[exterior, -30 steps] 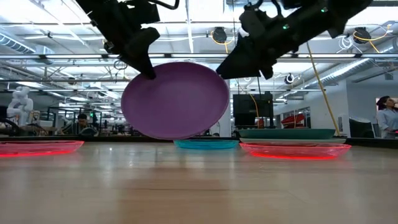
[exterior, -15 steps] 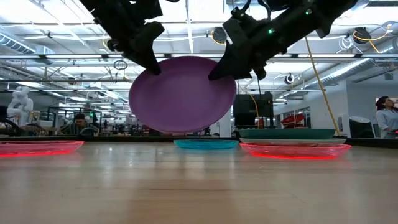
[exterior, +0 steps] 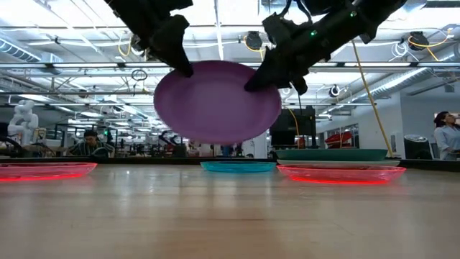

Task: Stack plastic plates
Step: Stack the purple plate on top of the other purple plate

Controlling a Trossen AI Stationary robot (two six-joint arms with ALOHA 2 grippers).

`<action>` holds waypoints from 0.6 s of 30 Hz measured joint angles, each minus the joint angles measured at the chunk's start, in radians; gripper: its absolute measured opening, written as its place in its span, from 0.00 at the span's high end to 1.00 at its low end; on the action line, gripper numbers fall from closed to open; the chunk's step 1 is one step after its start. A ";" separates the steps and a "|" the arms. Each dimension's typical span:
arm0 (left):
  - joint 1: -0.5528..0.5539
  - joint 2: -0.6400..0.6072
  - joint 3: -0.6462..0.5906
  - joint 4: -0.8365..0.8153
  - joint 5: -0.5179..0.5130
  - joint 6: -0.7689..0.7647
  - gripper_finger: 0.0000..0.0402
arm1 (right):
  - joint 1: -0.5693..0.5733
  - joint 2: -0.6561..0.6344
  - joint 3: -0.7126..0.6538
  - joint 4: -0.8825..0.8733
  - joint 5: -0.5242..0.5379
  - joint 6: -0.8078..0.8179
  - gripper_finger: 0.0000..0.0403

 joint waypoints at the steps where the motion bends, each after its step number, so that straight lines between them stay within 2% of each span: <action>1: 0.000 0.001 0.006 0.008 0.000 0.046 0.64 | -0.024 -0.023 0.000 -0.034 -0.046 0.005 0.95; 5: 0.012 -0.003 0.008 0.101 -0.002 0.258 0.61 | -0.149 -0.141 0.000 -0.234 -0.224 0.020 0.95; 8: 0.032 -0.003 0.008 0.202 0.069 0.377 0.60 | -0.264 -0.228 0.004 -0.395 -0.345 0.023 0.96; 14: 0.096 -0.003 0.008 0.362 0.338 0.468 0.60 | -0.460 -0.315 0.100 -0.703 -0.374 -0.026 0.96; 18: 0.135 -0.003 0.008 0.381 0.453 0.477 0.60 | -0.578 -0.303 0.178 -0.833 -0.441 -0.088 0.96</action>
